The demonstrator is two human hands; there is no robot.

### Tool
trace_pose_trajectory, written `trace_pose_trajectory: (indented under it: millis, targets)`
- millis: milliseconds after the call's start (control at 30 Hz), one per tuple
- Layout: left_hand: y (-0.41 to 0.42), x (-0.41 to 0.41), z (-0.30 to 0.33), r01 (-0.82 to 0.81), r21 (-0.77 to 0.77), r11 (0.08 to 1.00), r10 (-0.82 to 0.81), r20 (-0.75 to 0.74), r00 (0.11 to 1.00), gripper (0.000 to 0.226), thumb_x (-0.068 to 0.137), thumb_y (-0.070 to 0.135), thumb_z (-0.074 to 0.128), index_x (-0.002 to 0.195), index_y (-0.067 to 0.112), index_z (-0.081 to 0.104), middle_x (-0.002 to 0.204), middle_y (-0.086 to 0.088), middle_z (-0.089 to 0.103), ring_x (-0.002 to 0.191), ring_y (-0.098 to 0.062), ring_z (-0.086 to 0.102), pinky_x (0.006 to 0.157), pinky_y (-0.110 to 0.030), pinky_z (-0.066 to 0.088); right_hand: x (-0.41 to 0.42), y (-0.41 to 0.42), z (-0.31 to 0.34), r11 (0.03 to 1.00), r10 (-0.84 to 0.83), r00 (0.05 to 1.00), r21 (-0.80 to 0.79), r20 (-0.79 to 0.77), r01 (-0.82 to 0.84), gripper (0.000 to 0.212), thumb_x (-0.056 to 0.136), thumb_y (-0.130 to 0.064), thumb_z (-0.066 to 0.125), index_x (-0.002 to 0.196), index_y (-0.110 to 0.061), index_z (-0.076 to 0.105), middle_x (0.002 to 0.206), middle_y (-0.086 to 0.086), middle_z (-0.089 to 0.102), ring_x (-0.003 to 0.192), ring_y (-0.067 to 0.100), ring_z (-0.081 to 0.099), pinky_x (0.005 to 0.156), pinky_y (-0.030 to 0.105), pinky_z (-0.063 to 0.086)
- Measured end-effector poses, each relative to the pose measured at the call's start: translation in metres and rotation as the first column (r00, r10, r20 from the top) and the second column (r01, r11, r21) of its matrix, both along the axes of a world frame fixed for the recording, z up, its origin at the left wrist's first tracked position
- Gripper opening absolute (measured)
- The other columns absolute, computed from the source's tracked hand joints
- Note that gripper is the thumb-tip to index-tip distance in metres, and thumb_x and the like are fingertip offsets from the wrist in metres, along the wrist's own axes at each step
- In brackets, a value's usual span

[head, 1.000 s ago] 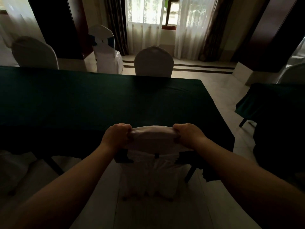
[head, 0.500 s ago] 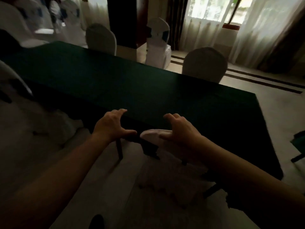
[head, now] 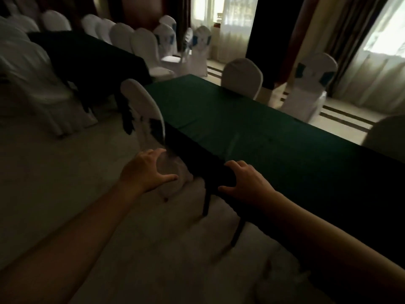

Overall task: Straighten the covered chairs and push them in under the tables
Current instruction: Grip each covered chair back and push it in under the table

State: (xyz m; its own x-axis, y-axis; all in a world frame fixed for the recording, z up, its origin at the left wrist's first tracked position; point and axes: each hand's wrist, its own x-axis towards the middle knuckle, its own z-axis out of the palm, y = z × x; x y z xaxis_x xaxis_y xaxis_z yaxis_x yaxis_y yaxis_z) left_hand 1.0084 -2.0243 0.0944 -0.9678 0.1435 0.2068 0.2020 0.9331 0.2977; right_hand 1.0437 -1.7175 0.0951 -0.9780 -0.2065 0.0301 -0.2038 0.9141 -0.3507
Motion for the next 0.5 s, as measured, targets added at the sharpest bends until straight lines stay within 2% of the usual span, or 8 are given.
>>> trace_pose_trajectory:
  millis: [233, 367, 500]
  targets:
    - [-0.129, -0.095, 0.028, -0.122, -0.026, 0.992, 0.122, -0.006, 0.993, 0.099, 0.055, 0.083, 0.062, 0.138, 0.035, 0.039, 0.137, -0.003, 0.051, 0.117, -0.029, 0.052, 0.089, -0.041, 0.048, -0.126, -0.123, 0.02, 0.997, 0.079, 0.996, -0.012, -0.038, -0.079, 0.081, 0.073, -0.06, 0.07, 0.138, -0.029, 0.035, 0.126, 0.001, 0.048, 0.11, 0.021, 0.048, 0.088, 0.039, 0.048]
    - [-0.173, -0.161, 0.036, -0.153, -0.028, 0.988, 0.153, -0.011, 0.988, 0.096, 0.057, 0.08, 0.064, 0.138, 0.033, 0.04, 0.137, -0.004, 0.051, 0.117, -0.03, 0.052, 0.089, -0.041, 0.048, -0.205, -0.169, 0.022, 0.993, 0.108, 0.992, -0.043, -0.063, -0.111, 0.079, 0.071, -0.061, 0.071, 0.136, -0.031, 0.036, 0.121, 0.001, 0.049, 0.102, 0.018, 0.049, 0.082, 0.036, 0.048]
    - [-0.21, -0.253, 0.035, -0.164, -0.06, 0.985, 0.163, -0.011, 0.986, 0.093, 0.061, 0.073, 0.069, 0.138, 0.031, 0.04, 0.138, -0.006, 0.05, 0.119, -0.029, 0.051, 0.09, -0.04, 0.047, -0.3, -0.209, 0.012, 0.99, 0.116, 0.992, -0.08, -0.048, -0.119, 0.079, 0.07, -0.06, 0.073, 0.135, -0.033, 0.037, 0.124, 0.001, 0.048, 0.103, 0.018, 0.049, 0.084, 0.038, 0.047]
